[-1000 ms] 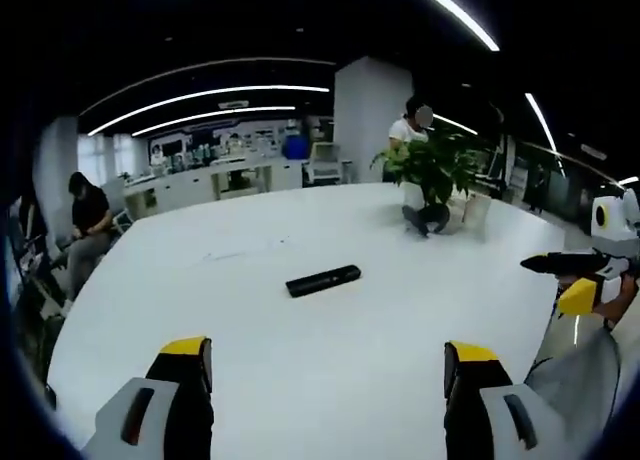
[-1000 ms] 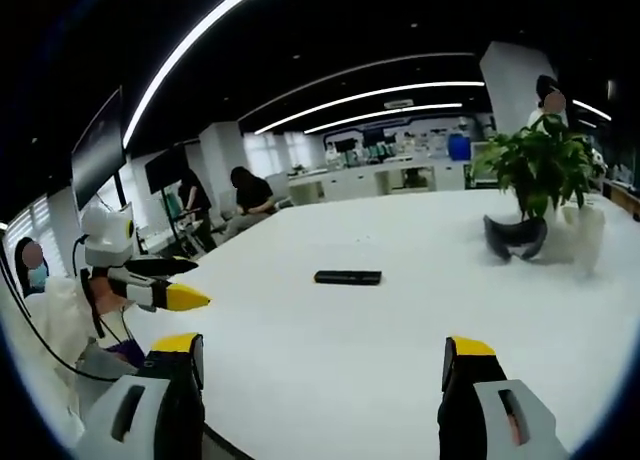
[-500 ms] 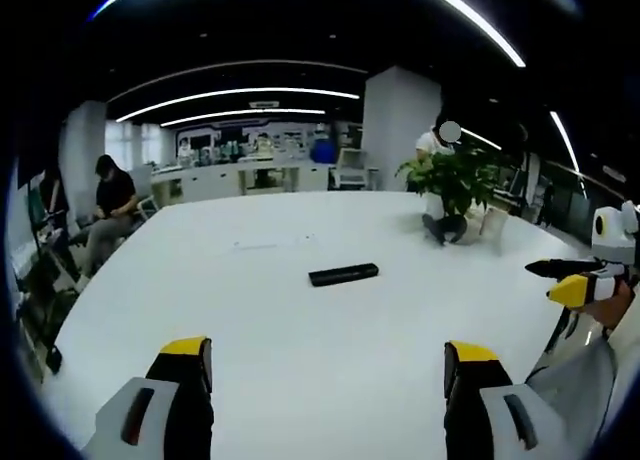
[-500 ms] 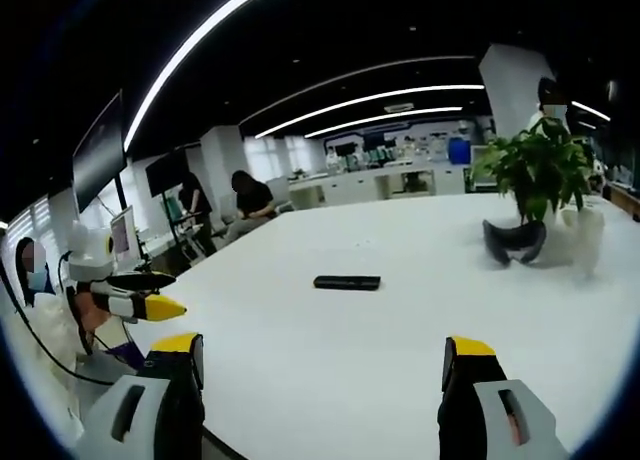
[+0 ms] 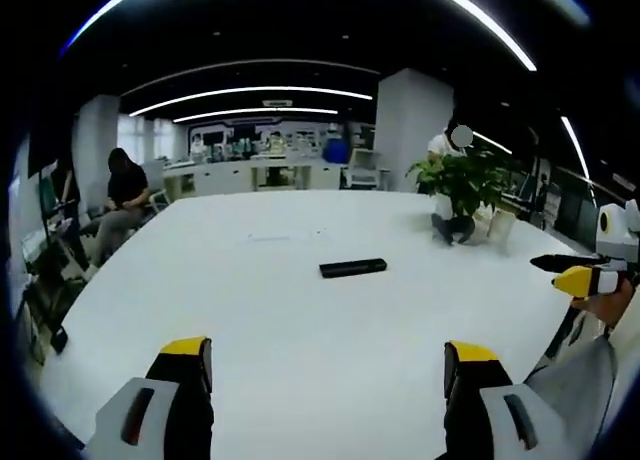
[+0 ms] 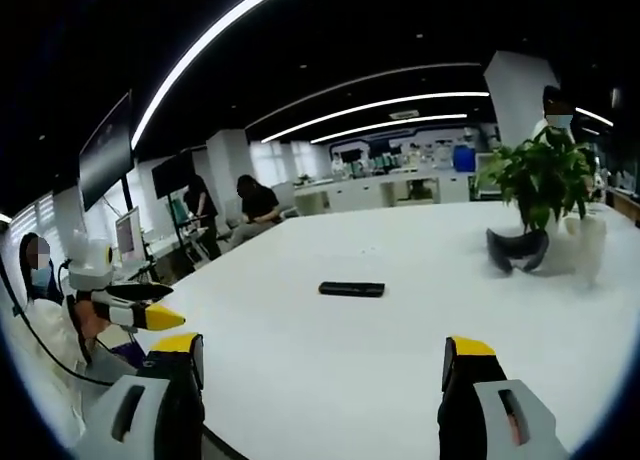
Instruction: Press the specified remote control buttons in sequence, fully releasing each button before pressing the next.
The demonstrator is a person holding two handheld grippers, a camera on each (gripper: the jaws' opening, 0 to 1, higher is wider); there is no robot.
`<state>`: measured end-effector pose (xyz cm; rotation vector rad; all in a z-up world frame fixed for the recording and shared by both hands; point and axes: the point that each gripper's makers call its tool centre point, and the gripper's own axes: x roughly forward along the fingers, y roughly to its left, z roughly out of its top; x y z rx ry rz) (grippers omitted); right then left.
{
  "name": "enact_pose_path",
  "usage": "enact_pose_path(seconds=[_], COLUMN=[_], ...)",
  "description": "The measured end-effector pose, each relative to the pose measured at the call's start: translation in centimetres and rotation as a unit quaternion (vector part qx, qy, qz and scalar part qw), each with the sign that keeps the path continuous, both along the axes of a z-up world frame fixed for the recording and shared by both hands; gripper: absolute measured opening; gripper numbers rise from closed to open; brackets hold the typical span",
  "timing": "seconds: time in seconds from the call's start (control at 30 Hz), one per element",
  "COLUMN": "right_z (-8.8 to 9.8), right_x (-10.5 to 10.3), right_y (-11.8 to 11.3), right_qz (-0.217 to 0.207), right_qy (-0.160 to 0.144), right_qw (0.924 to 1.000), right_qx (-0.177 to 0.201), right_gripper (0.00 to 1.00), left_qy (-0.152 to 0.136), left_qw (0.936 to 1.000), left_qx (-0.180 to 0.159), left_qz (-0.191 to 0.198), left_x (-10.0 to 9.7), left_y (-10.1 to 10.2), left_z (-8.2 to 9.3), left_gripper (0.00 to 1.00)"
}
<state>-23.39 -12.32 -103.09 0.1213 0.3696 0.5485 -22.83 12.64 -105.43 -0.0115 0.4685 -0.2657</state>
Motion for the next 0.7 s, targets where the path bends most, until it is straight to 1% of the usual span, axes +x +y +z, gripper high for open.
enact_pose_path(seconds=[0.23, 0.4, 0.47, 0.53, 0.7], right_z=[-0.2, -0.1, -0.2, -0.3, -0.6], right_x=[-0.1, -0.1, -0.1, -0.2, -0.3], right_y=[0.0, 0.5, 0.7, 0.9, 1.0], right_qz=[-0.003, 0.006, 0.009, 0.014, 0.019], right_qy=[0.009, 0.006, 0.007, 0.008, 0.012], right_qw=[0.9999, 1.0, 0.9999, 0.9999, 0.9997], right_qx=[0.013, 0.0, -0.003, -0.005, -0.009], right_gripper=[0.99, 0.99, 0.99, 0.99, 0.99], left_qy=[0.0, 0.007, 0.004, 0.004, 0.004], left_qw=[0.9999, 1.0, 1.0, 1.0, 0.9999], left_qx=[0.013, 0.003, 0.005, 0.0, 0.007], left_qz=[0.002, 0.004, 0.006, 0.009, 0.01], left_x=[-0.4, -0.7, -0.7, -0.9, -1.1], left_y=[0.4, 0.8, 0.8, 0.9, 1.1], left_z=[0.0, -0.3, -0.2, -0.2, -0.2], left_gripper=[0.99, 0.99, 0.99, 0.99, 0.99])
